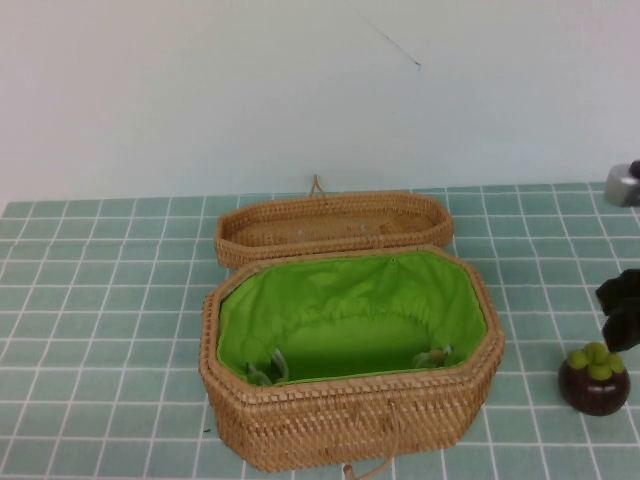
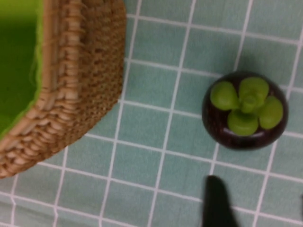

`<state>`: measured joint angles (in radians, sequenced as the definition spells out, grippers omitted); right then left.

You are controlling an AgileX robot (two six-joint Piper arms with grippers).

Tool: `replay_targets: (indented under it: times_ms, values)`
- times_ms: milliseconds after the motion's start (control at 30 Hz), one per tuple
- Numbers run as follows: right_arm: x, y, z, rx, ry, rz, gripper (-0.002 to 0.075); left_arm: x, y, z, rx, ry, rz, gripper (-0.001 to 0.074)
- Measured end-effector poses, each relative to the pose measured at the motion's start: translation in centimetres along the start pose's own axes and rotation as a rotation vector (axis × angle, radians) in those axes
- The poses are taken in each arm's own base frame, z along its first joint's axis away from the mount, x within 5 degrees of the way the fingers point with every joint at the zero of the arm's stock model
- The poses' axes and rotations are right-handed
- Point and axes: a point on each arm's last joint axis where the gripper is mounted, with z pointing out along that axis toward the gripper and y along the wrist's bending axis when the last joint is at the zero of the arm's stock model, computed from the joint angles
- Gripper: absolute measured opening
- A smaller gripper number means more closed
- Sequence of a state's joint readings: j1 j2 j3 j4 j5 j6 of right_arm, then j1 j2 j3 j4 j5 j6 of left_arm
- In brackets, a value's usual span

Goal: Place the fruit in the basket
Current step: Pick up the mangosteen on the table

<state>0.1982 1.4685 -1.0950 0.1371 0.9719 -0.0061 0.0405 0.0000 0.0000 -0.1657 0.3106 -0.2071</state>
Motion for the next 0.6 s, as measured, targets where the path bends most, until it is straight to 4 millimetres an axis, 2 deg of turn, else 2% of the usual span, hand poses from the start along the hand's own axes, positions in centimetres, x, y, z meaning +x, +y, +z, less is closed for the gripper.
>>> replay_targets:
  times_ms: [100, 167, 333, 600]
  values:
    - [-0.1, -0.1, 1.6, 0.007, 0.064, 0.045, 0.0549, 0.0, 0.0, 0.0, 0.0, 0.0, 0.0, -0.0003]
    - [-0.2, -0.4, 2.5, 0.026, 0.092, 0.074, 0.0601, 0.0, 0.0, 0.0, 0.0, 0.0, 0.0, -0.0003]
    - [-0.6, -0.7, 4.8, 0.041, 0.131, 0.1, 0.0636, 0.0, 0.0, 0.0, 0.0, 0.0, 0.0, -0.0003]
    - [-1.3, -1.4, 6.4, 0.102, 0.11, 0.122, 0.0638, 0.0, 0.0, 0.0, 0.0, 0.0, 0.0, -0.0003]
